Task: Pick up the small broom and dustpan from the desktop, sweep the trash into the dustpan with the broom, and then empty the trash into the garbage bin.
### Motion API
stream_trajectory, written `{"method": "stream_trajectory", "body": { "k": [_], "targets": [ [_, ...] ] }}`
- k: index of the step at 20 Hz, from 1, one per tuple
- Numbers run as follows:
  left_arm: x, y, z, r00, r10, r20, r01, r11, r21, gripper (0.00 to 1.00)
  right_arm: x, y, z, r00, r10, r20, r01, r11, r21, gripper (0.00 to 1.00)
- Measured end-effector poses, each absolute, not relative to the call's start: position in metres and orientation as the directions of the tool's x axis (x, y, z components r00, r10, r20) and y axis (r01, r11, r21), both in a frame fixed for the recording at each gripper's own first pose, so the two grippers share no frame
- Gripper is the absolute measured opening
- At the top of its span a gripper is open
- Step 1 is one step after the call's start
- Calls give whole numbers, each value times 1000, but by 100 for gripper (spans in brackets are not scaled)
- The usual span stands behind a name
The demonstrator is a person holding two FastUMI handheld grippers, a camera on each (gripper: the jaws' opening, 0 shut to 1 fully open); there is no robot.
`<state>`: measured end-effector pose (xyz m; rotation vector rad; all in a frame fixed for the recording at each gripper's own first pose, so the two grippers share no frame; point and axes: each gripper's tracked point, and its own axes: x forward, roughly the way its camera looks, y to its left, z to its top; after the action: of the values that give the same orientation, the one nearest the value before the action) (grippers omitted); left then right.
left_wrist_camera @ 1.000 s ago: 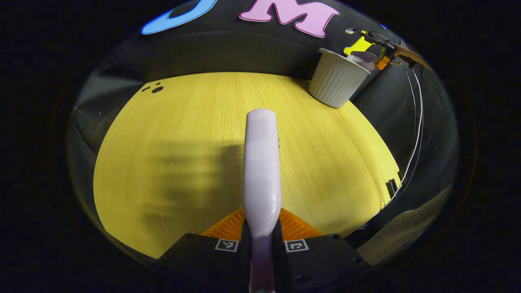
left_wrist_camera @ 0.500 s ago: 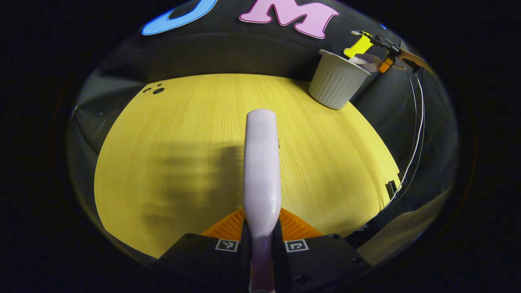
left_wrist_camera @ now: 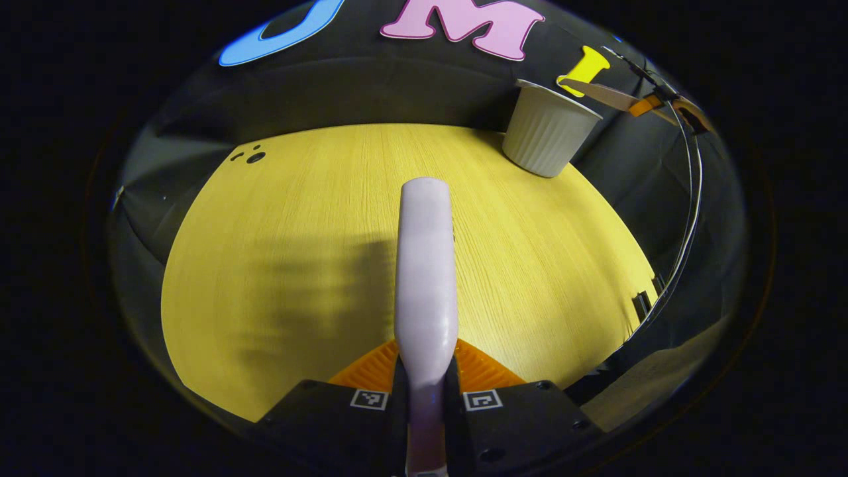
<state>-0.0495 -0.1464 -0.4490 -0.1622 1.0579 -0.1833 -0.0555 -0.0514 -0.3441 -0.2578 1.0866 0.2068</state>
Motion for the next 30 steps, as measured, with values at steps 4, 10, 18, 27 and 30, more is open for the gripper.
{"method": "stream_trajectory", "body": {
  "k": [4,10,18,27,30],
  "targets": [
    [-44,-143,-447,479,-217,-850,76,976,-206,27,-104,-27,-331,470,123,-874,-305,952,-30,34],
    [-40,-130,-446,473,-181,-862,86,983,-160,26,-177,36,-342,466,244,-851,-340,937,82,40],
    [-41,-124,-447,469,-155,-869,76,988,-135,27,-281,119,-422,342,337,-877,-368,907,204,34],
    [-40,-125,-470,449,-104,-887,100,993,-66,27,-345,166,-522,281,328,-902,-328,916,231,37],
    [-41,-122,-479,451,-73,-890,110,994,-25,25,-357,170,-548,260,322,-910,-309,921,238,37]
  ]
}}
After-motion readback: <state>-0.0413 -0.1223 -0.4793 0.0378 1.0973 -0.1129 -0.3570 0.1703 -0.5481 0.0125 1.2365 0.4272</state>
